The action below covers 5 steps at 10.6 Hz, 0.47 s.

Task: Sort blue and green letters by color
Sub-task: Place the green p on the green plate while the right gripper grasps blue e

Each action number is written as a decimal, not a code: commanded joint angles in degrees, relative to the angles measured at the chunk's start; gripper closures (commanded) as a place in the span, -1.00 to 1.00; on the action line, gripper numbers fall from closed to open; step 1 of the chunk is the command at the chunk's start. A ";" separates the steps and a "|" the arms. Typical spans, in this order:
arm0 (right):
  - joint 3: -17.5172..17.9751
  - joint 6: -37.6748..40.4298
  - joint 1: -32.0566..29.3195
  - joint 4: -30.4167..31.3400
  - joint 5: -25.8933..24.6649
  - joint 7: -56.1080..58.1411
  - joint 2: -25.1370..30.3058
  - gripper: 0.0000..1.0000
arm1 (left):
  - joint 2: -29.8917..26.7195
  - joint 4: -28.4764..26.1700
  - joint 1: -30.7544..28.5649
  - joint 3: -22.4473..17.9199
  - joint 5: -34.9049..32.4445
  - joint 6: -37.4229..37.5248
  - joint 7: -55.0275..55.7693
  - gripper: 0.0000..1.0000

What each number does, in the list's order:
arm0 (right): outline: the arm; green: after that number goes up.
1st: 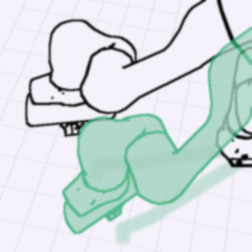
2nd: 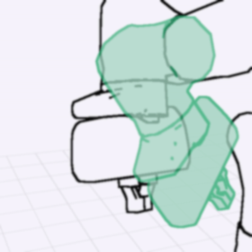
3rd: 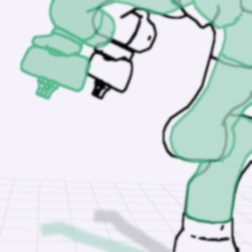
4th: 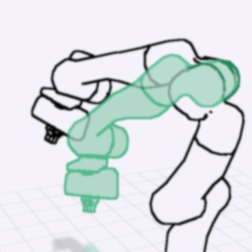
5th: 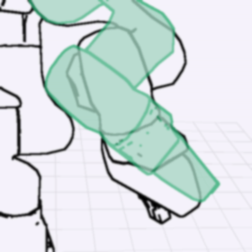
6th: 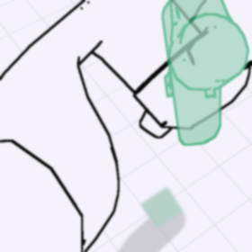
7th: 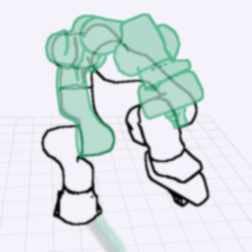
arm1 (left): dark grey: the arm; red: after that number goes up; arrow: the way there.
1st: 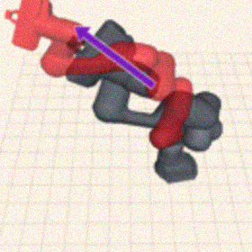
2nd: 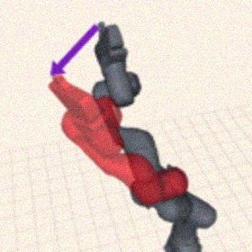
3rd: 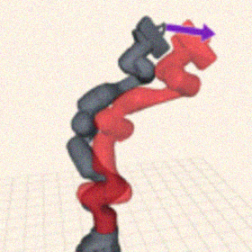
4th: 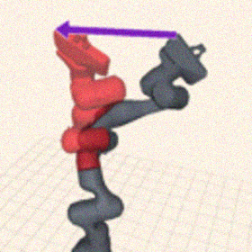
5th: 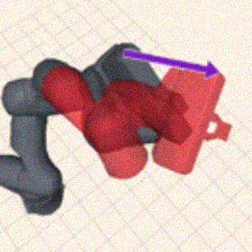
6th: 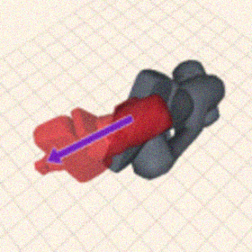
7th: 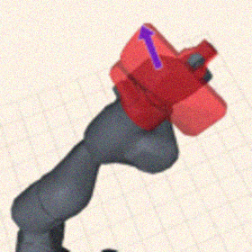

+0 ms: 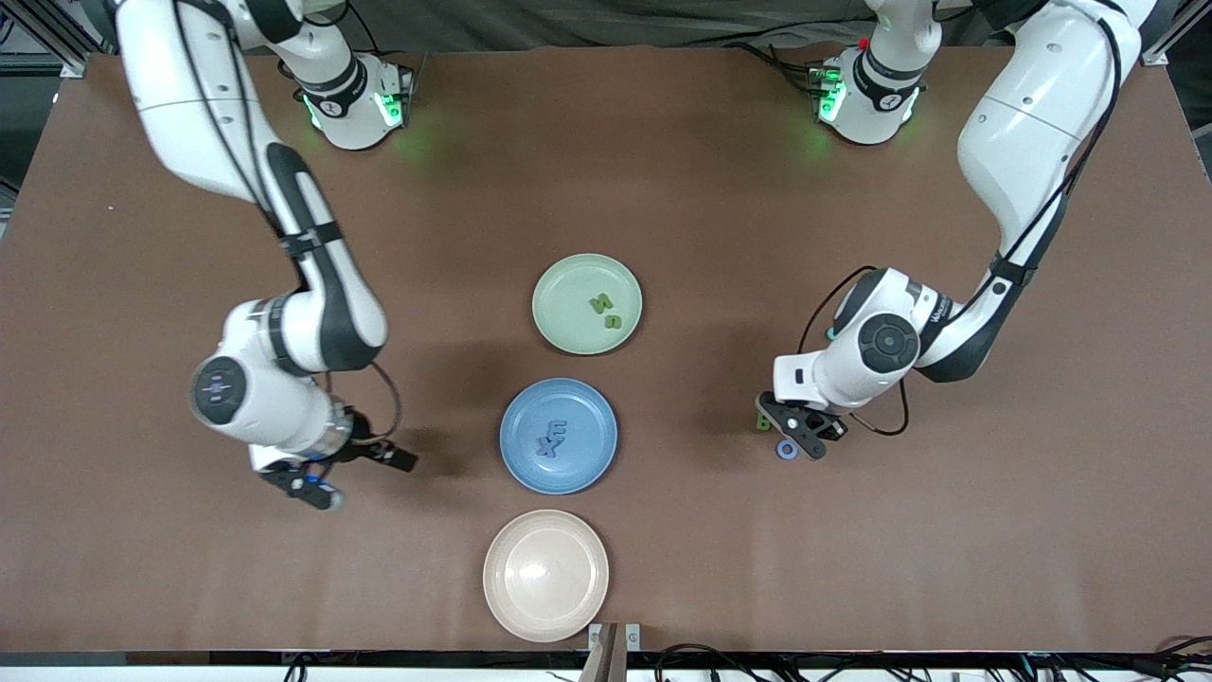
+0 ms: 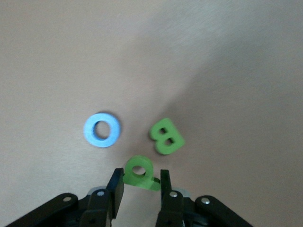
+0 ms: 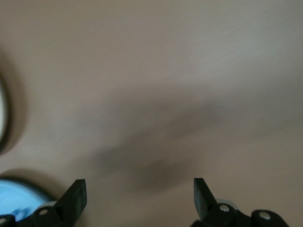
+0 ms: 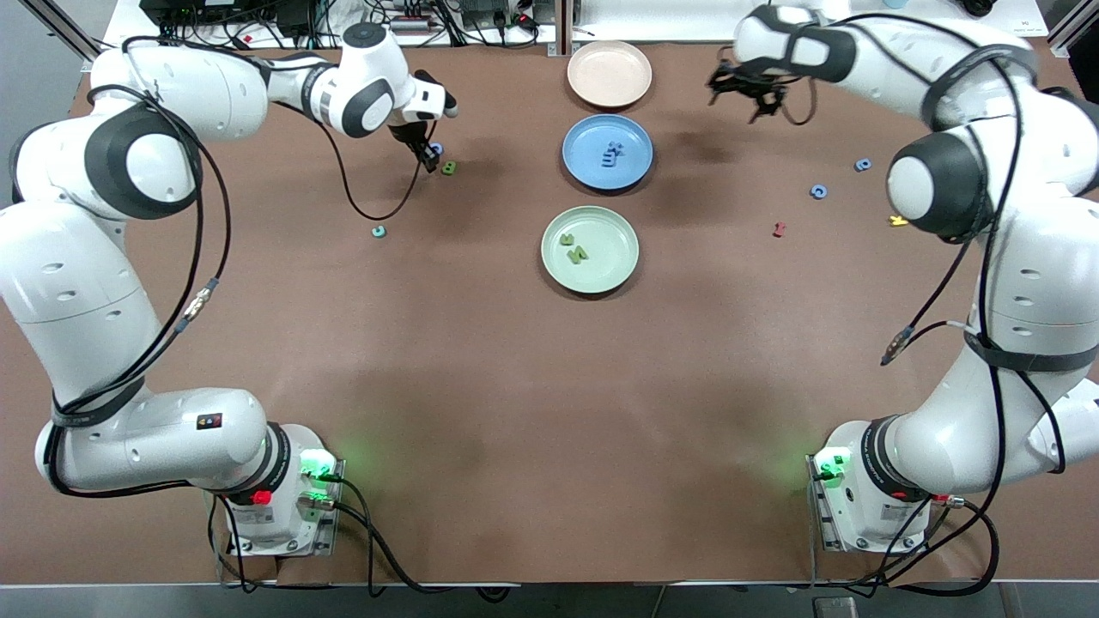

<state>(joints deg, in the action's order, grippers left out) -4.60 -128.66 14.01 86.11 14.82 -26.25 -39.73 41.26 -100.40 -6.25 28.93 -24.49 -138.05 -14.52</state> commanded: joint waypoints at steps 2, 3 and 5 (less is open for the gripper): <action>0.91 0.78 -11.00 6.17 -0.49 10.24 4.57 -1.00 | -3.21 -2.08 0.01 8.75 -0.38 5.94 18.16 1.00; -0.49 0.78 -12.07 6.87 -1.71 10.00 4.58 -1.00 | -2.94 -1.99 1.05 10.52 -0.47 6.04 23.78 1.00; -3.66 -0.10 -12.69 9.86 -1.90 6.07 5.01 -1.00 | -2.59 -1.38 6.30 11.76 -0.38 6.04 34.24 1.00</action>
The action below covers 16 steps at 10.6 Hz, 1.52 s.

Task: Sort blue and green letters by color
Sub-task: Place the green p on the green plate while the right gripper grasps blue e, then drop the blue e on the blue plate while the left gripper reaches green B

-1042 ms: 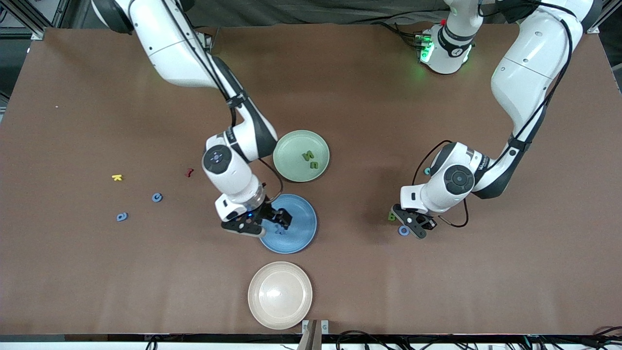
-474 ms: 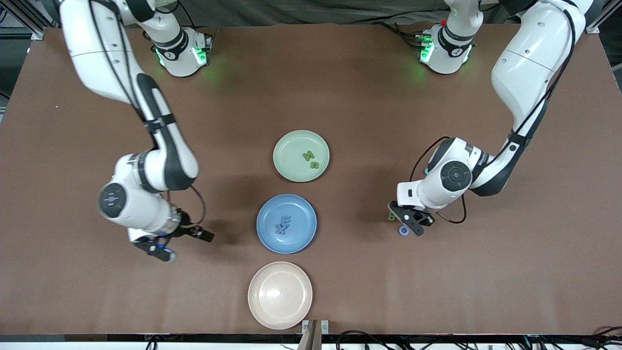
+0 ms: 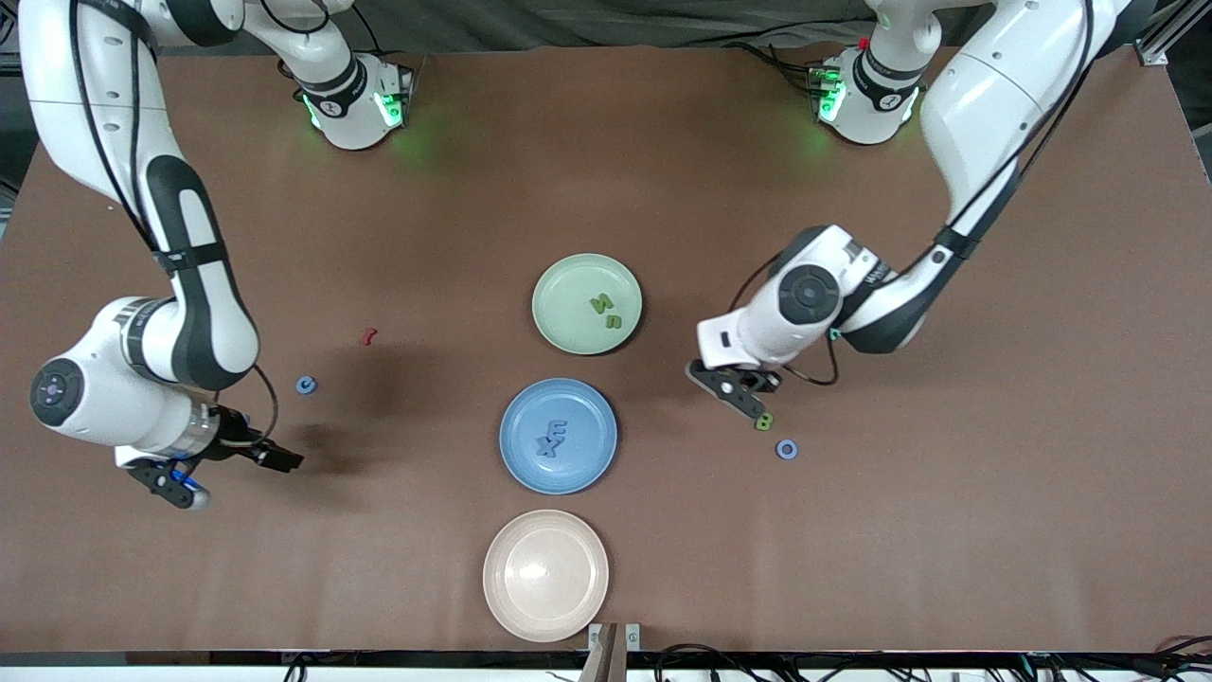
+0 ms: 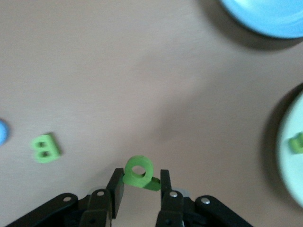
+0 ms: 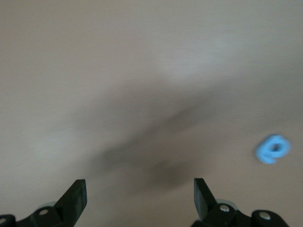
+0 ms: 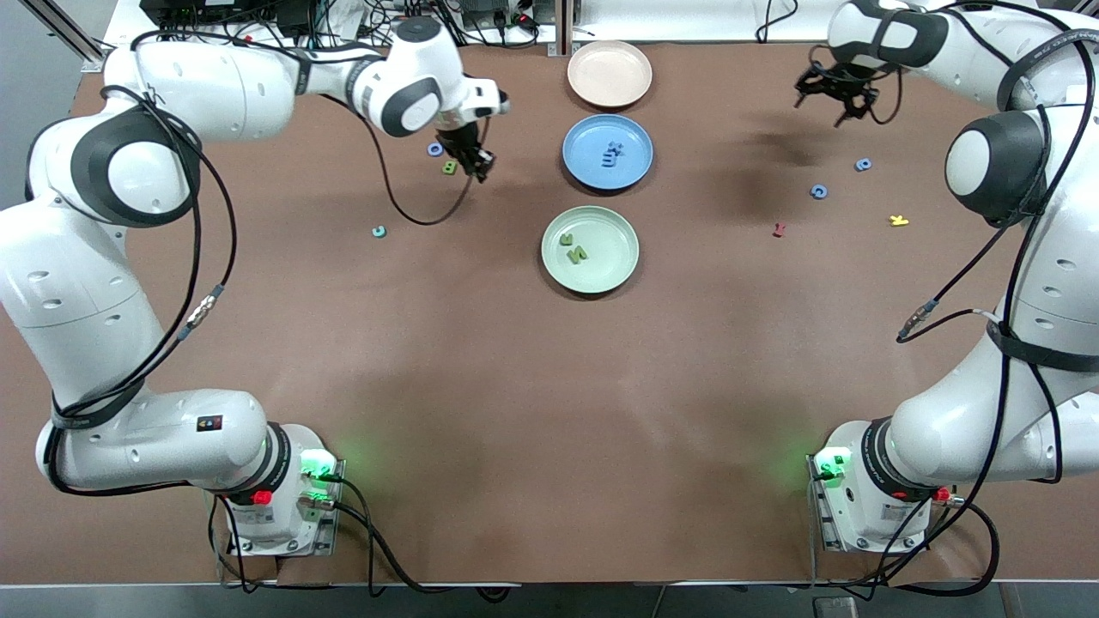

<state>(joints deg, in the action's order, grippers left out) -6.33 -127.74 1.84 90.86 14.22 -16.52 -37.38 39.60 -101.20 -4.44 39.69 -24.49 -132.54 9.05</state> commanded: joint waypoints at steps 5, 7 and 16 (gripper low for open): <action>-5.27 -3.29 -2.28 9.85 -3.75 -21.43 3.10 -1.00 | -0.23 1.18 19.10 0.56 -1.18 0.35 39.08 1.00; -5.28 -10.38 -2.28 14.58 -5.42 -22.59 3.19 -1.00 | 0.12 1.26 22.88 -1.18 -1.35 0.35 44.90 0.54; -5.10 -24.65 -2.45 21.28 -4.90 -22.68 1.61 1.00 | 0.47 5.31 11.94 -6.47 -4.87 0.26 16.74 -1.00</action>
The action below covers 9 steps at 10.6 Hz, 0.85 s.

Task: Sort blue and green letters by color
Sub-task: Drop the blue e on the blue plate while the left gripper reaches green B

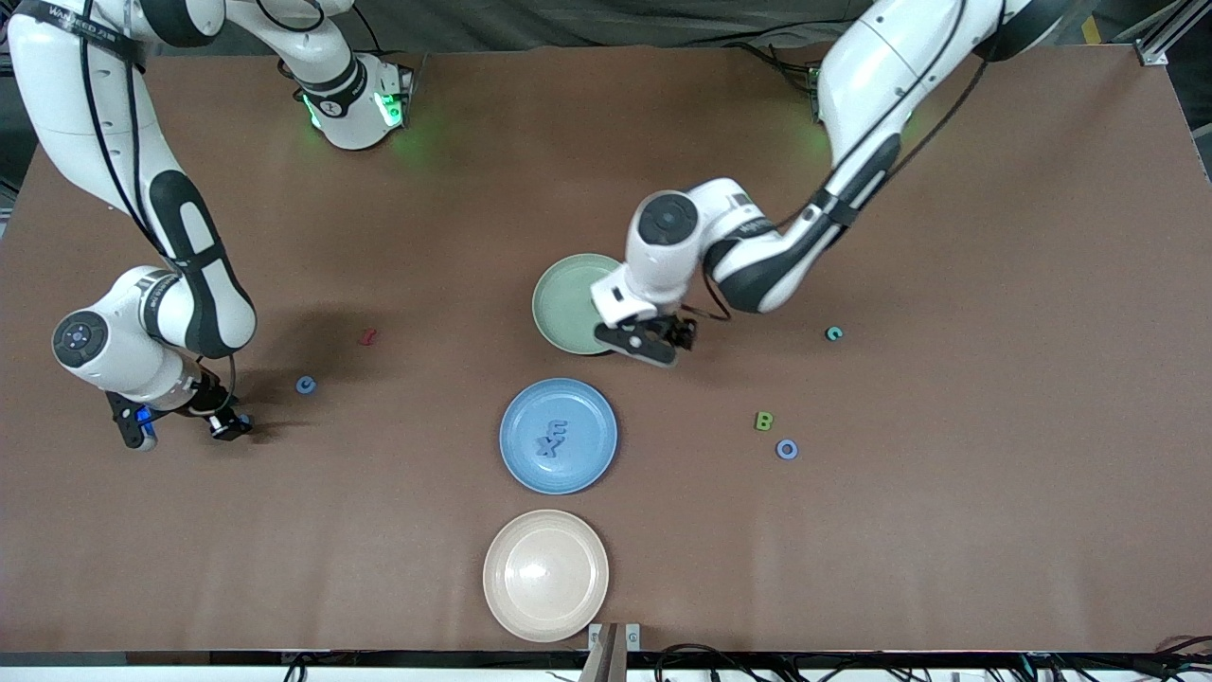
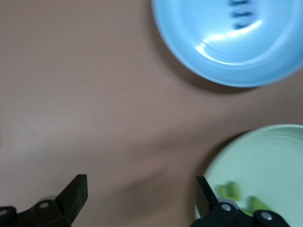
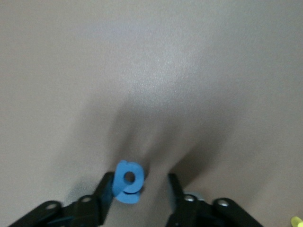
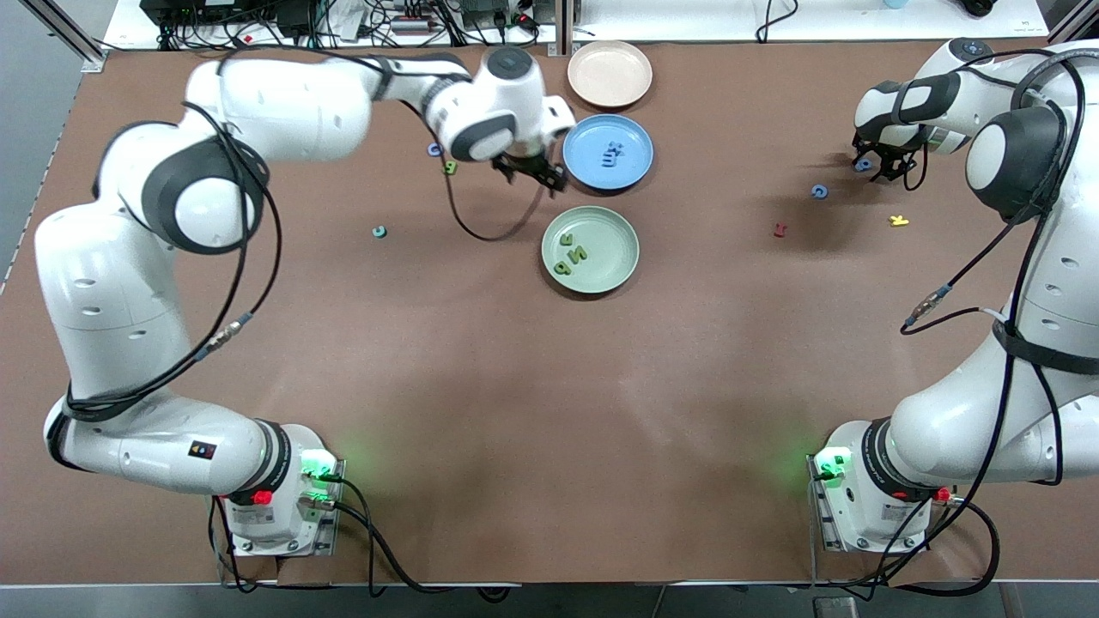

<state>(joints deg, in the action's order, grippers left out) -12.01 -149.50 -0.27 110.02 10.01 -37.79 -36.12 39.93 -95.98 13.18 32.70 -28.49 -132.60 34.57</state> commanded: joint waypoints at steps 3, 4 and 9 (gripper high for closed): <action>0.67 -3.43 -0.34 1.87 -0.69 -0.89 0.26 1.00 | 0.24 -0.43 -11.58 0.43 -0.51 0.42 -9.35 -1.00; 0.67 -2.82 -0.17 1.43 -1.04 -0.19 0.87 1.00 | 0.41 -0.43 -14.03 0.43 -0.51 0.42 -9.35 -1.00; 1.20 6.41 7.02 -0.16 -7.02 18.87 7.98 1.00 | 2.70 -0.61 -16.44 -0.18 0.11 0.33 -1.11 -0.92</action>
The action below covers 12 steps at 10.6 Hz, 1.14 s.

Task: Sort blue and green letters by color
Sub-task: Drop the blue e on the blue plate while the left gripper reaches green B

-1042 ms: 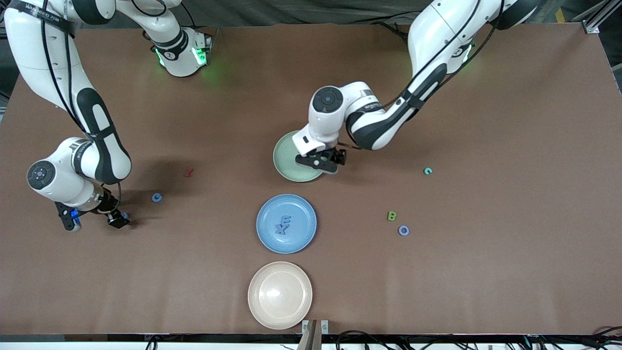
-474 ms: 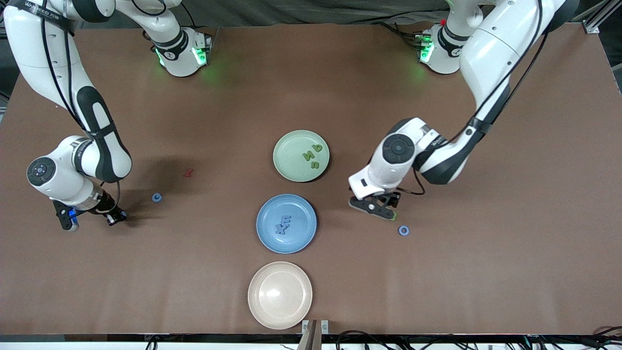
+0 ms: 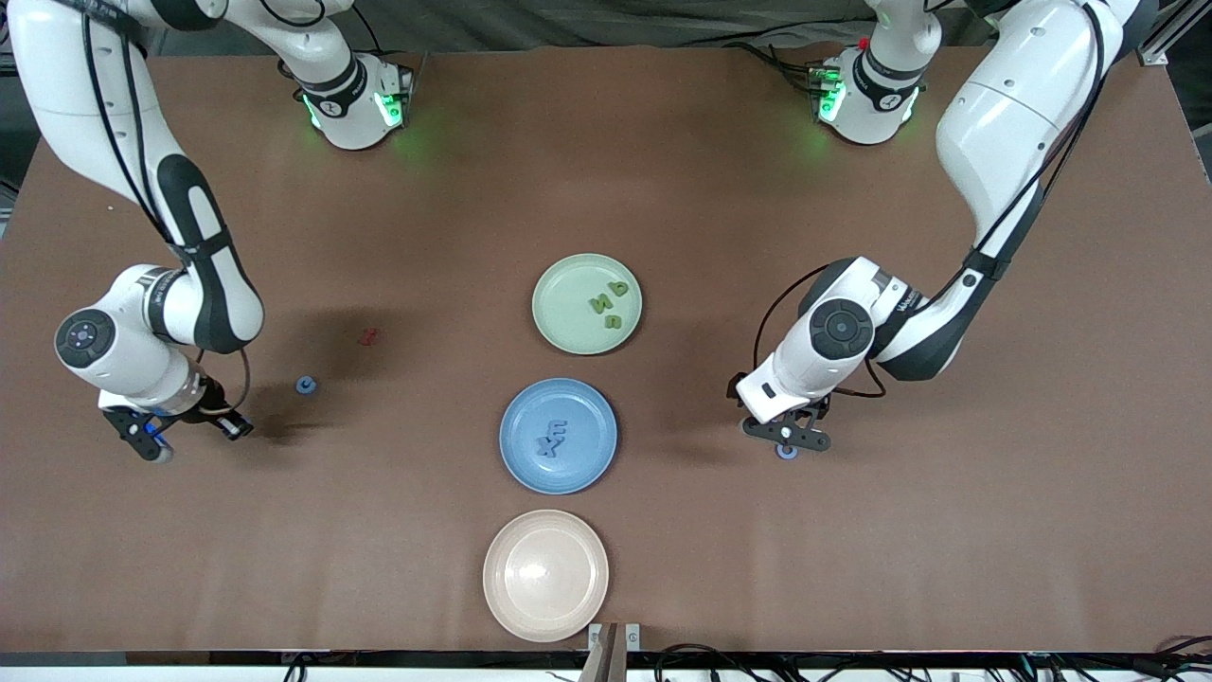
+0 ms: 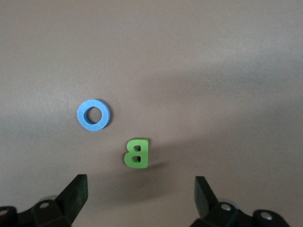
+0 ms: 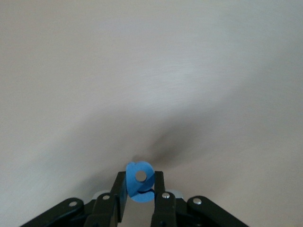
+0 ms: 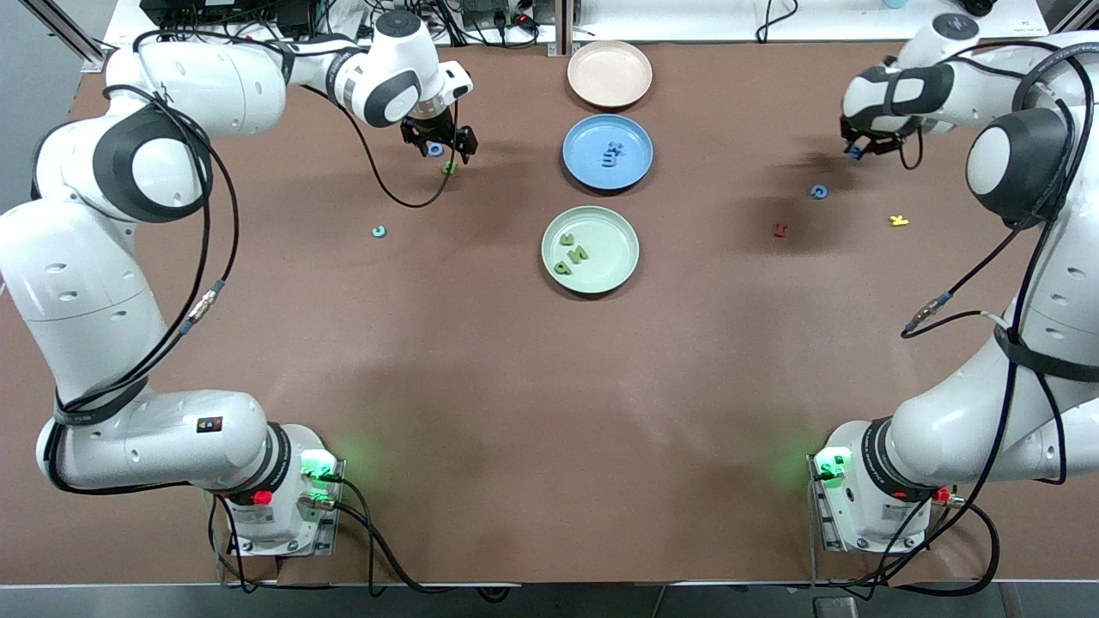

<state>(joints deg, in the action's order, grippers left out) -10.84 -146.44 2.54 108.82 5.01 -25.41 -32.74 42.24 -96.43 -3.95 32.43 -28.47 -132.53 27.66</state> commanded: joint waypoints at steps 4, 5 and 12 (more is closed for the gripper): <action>1.96 3.26 14.74 -0.89 -1.85 7.75 5.67 1.00 | 1.71 0.10 0.88 -1.84 -1.40 0.25 10.14 -0.77; 1.97 3.26 17.91 -1.85 -1.76 7.75 5.41 1.00 | 2.49 0.45 0.88 -2.28 -3.32 0.17 10.04 -0.77; 2.58 2.47 34.36 -19.06 -1.32 6.61 -8.46 1.00 | 4.69 1.68 1.58 -2.63 -5.54 -0.10 8.47 -0.57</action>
<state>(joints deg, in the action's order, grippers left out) -7.89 -144.05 34.40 97.14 4.16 -18.39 -34.70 45.81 -96.46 -2.72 30.09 -32.43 -132.63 36.92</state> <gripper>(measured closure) 0.727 0.189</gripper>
